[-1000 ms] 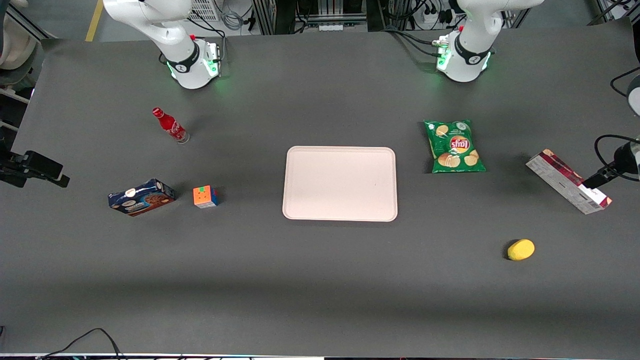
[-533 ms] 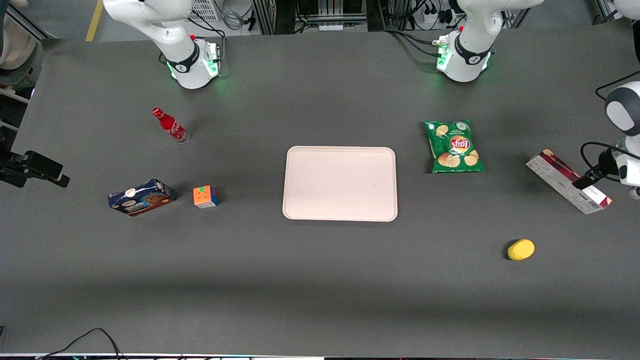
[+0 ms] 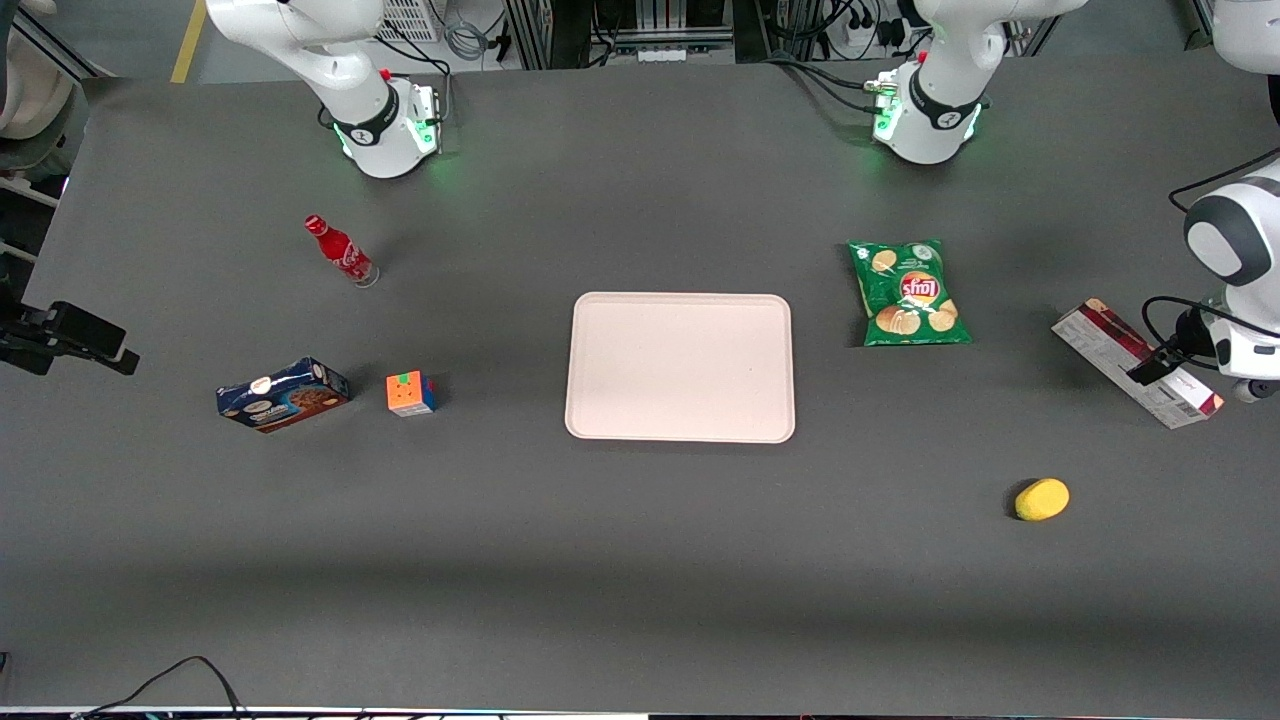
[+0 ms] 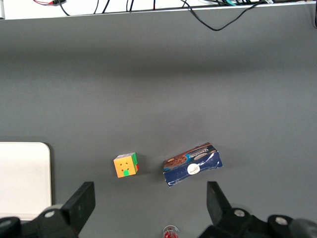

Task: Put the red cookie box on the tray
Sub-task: 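Close the left gripper on the cookie box's end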

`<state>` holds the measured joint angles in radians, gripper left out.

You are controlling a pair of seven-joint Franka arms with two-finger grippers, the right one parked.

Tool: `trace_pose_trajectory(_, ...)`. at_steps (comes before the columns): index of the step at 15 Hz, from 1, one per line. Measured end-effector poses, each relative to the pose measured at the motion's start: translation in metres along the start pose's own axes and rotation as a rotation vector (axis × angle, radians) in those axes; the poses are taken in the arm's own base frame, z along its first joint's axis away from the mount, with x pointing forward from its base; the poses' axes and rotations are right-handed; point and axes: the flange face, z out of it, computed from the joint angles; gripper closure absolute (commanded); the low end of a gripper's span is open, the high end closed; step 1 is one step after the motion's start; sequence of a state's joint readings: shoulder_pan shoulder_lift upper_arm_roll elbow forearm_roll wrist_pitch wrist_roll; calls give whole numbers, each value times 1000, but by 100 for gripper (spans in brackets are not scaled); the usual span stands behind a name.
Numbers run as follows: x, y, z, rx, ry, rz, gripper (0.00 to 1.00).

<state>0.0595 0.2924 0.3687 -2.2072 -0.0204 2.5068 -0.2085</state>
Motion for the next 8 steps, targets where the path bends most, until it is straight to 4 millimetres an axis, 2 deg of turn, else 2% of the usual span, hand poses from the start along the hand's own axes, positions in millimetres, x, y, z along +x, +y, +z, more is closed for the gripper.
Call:
trace_pose_trajectory(2,-1,-3,9,-5,-13,-10,1)
trace_pose_trajectory(4,0,-4,17,-15,-15,-1,8)
trace_pose_trajectory(8,0,-6,24,-22,-14,7,38)
